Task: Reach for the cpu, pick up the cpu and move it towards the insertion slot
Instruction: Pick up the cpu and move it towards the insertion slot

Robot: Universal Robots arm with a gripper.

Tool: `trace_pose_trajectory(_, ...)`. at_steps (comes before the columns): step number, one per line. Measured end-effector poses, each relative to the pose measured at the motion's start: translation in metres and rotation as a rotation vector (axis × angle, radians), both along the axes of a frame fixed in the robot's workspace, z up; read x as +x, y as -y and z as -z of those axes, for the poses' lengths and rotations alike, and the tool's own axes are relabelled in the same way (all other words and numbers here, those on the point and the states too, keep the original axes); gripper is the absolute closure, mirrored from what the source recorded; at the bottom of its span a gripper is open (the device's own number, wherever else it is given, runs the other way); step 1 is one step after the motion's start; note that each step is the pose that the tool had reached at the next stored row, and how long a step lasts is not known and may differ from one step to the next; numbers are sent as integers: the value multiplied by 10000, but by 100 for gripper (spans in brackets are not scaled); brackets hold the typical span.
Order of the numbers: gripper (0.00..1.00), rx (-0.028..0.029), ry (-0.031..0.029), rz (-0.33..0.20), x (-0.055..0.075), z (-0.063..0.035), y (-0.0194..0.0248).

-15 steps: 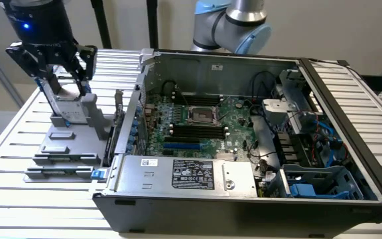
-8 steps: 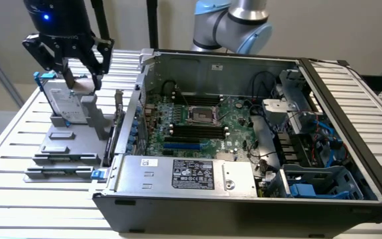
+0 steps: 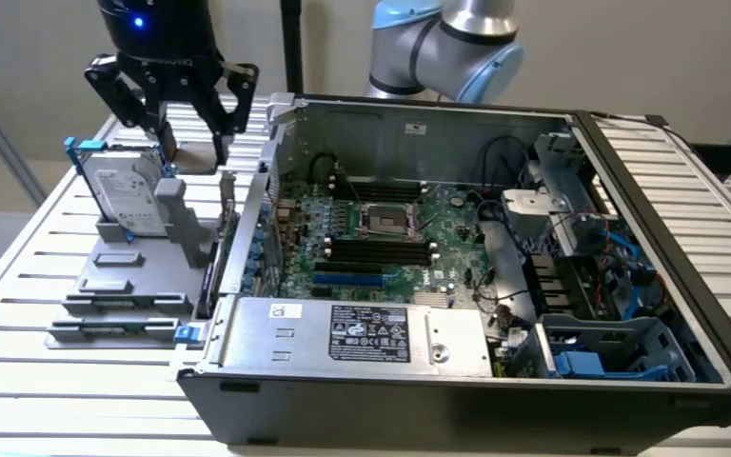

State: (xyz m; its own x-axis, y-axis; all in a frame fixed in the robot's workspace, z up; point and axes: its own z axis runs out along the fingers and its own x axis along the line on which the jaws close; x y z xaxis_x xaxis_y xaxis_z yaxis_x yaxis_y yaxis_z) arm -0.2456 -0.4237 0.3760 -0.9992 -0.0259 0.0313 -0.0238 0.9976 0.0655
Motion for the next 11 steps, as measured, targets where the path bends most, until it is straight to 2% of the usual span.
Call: trace_pose_trajectory(11, 45, 137, -6, -2, 500, -19, 0)
